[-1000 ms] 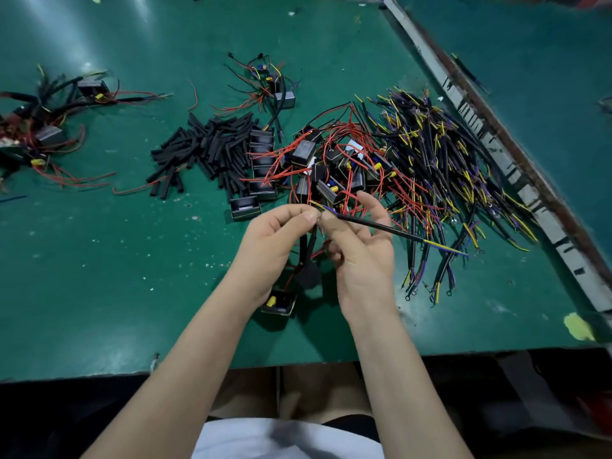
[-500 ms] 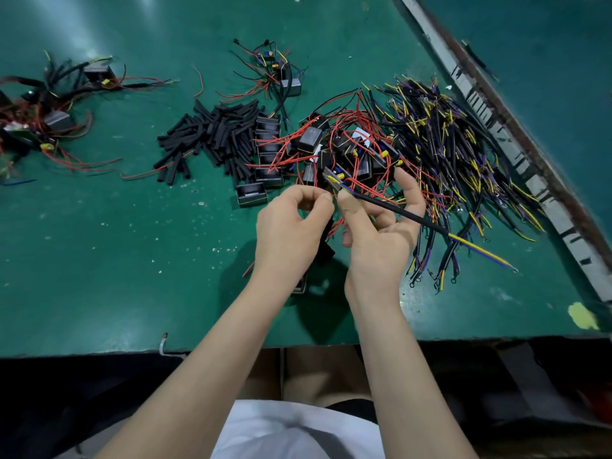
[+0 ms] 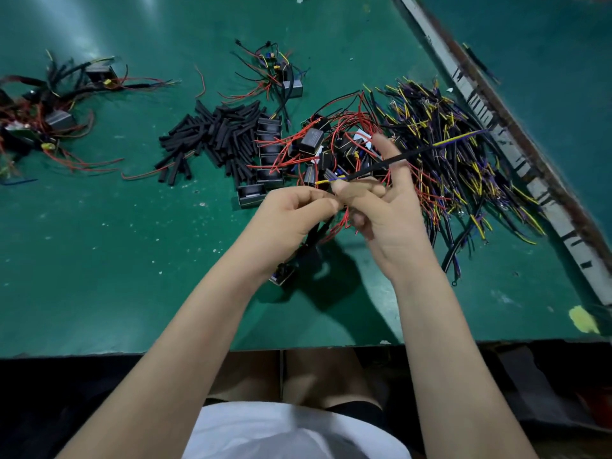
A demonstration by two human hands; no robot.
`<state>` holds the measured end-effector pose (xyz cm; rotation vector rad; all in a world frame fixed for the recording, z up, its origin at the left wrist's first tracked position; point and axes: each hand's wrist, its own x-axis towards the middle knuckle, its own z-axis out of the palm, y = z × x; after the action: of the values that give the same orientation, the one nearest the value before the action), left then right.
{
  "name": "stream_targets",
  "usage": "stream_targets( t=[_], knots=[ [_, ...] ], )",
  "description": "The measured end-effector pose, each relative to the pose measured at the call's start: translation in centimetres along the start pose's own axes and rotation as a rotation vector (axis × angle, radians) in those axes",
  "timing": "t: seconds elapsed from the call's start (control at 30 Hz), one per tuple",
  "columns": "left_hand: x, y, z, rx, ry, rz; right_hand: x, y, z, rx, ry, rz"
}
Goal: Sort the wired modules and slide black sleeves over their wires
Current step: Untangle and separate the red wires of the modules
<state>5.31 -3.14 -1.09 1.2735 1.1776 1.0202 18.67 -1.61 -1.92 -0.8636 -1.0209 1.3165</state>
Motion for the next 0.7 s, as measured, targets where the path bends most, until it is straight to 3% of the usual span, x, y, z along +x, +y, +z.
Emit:
stream_targets(
  t=[0.13,0.43,0.7],
  knots=[
    [-0.1,-0.6,-0.1,-0.139,-0.006,-0.003,-0.5,0.6,0.3,0.166,0.06,0.165],
    [-0.2,0.2,-0.8,-0.27,-0.165,0.059,-0.7,-0.7,0.3,0.279,-0.014,0.13],
    [-0.6,0.4,-0.4,-0.329,-0.184,0.111,-0.6,-1.3,0.8,0.33,-0.034,0.185]
  ],
)
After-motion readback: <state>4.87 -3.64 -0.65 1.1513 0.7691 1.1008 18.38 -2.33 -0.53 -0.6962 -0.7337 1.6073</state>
